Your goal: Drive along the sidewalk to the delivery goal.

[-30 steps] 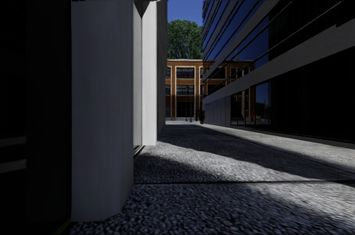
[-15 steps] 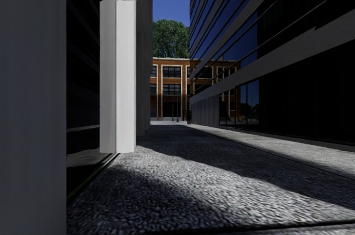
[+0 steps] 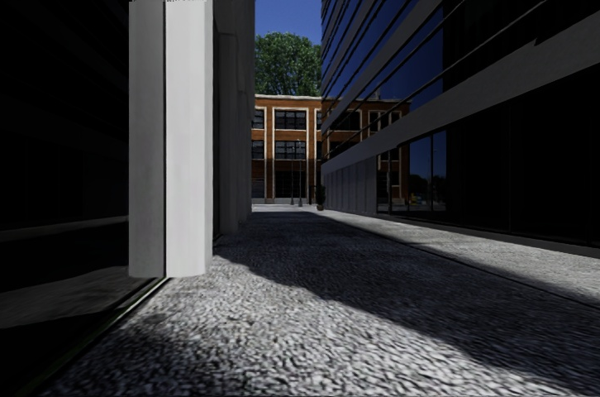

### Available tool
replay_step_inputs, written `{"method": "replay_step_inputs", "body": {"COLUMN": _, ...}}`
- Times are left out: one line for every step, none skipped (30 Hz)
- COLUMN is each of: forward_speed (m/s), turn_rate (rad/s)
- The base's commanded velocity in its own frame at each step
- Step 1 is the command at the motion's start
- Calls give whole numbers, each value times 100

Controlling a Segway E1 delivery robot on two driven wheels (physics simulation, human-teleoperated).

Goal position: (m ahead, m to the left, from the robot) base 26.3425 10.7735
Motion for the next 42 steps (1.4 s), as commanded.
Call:
{"method": "replay_step_inputs", "body": {"forward_speed": 200, "turn_rate": 0}}
{"method": "replay_step_inputs", "body": {"forward_speed": 200, "turn_rate": 0}}
{"method": "replay_step_inputs", "body": {"forward_speed": 200, "turn_rate": 0}}
{"method": "replay_step_inputs", "body": {"forward_speed": 200, "turn_rate": 0}}
{"method": "replay_step_inputs", "body": {"forward_speed": 200, "turn_rate": 0}}
{"method": "replay_step_inputs", "body": {"forward_speed": 200, "turn_rate": 0}}
{"method": "replay_step_inputs", "body": {"forward_speed": 200, "turn_rate": 0}}
{"method": "replay_step_inputs", "body": {"forward_speed": 200, "turn_rate": 0}}
{"method": "replay_step_inputs", "body": {"forward_speed": 200, "turn_rate": 0}}
{"method": "replay_step_inputs", "body": {"forward_speed": 200, "turn_rate": 0}}
{"method": "replay_step_inputs", "body": {"forward_speed": 200, "turn_rate": 0}}
{"method": "replay_step_inputs", "body": {"forward_speed": 200, "turn_rate": 0}}
{"method": "replay_step_inputs", "body": {"forward_speed": 200, "turn_rate": 0}}
{"method": "replay_step_inputs", "body": {"forward_speed": 200, "turn_rate": 0}}
{"method": "replay_step_inputs", "body": {"forward_speed": 200, "turn_rate": 0}}
{"method": "replay_step_inputs", "body": {"forward_speed": 200, "turn_rate": 0}}
{"method": "replay_step_inputs", "body": {"forward_speed": 200, "turn_rate": 0}}
{"method": "replay_step_inputs", "body": {"forward_speed": 200, "turn_rate": 0}}
{"method": "replay_step_inputs", "body": {"forward_speed": 200, "turn_rate": 0}}
{"method": "replay_step_inputs", "body": {"forward_speed": 200, "turn_rate": 0}}
{"method": "replay_step_inputs", "body": {"forward_speed": 200, "turn_rate": 0}}
{"method": "replay_step_inputs", "body": {"forward_speed": 200, "turn_rate": 0}}
{"method": "replay_step_inputs", "body": {"forward_speed": 200, "turn_rate": 0}}
{"method": "replay_step_inputs", "body": {"forward_speed": 200, "turn_rate": 0}}
{"method": "replay_step_inputs", "body": {"forward_speed": 200, "turn_rate": 0}}
{"method": "replay_step_inputs", "body": {"forward_speed": 200, "turn_rate": 0}}
{"method": "replay_step_inputs", "body": {"forward_speed": 200, "turn_rate": 0}}
{"method": "replay_step_inputs", "body": {"forward_speed": 200, "turn_rate": 0}}
{"method": "replay_step_inputs", "body": {"forward_speed": 200, "turn_rate": 0}}
{"method": "replay_step_inputs", "body": {"forward_speed": 200, "turn_rate": 0}}
{"method": "replay_step_inputs", "body": {"forward_speed": 200, "turn_rate": 0}}
{"method": "replay_step_inputs", "body": {"forward_speed": 200, "turn_rate": 0}}
{"method": "replay_step_inputs", "body": {"forward_speed": 200, "turn_rate": 0}}
{"method": "replay_step_inputs", "body": {"forward_speed": 200, "turn_rate": 0}}
{"method": "replay_step_inputs", "body": {"forward_speed": 200, "turn_rate": 0}}
{"method": "replay_step_inputs", "body": {"forward_speed": 200, "turn_rate": 0}}
{"method": "replay_step_inputs", "body": {"forward_speed": 200, "turn_rate": 0}}
{"method": "replay_step_inputs", "body": {"forward_speed": 200, "turn_rate": 0}}
{"method": "replay_step_inputs", "body": {"forward_speed": 200, "turn_rate": 0}}
{"method": "replay_step_inputs", "body": {"forward_speed": 200, "turn_rate": 0}}
{"method": "replay_step_inputs", "body": {"forward_speed": 200, "turn_rate": 0}}
{"method": "replay_step_inputs", "body": {"forward_speed": 200, "turn_rate": 0}}
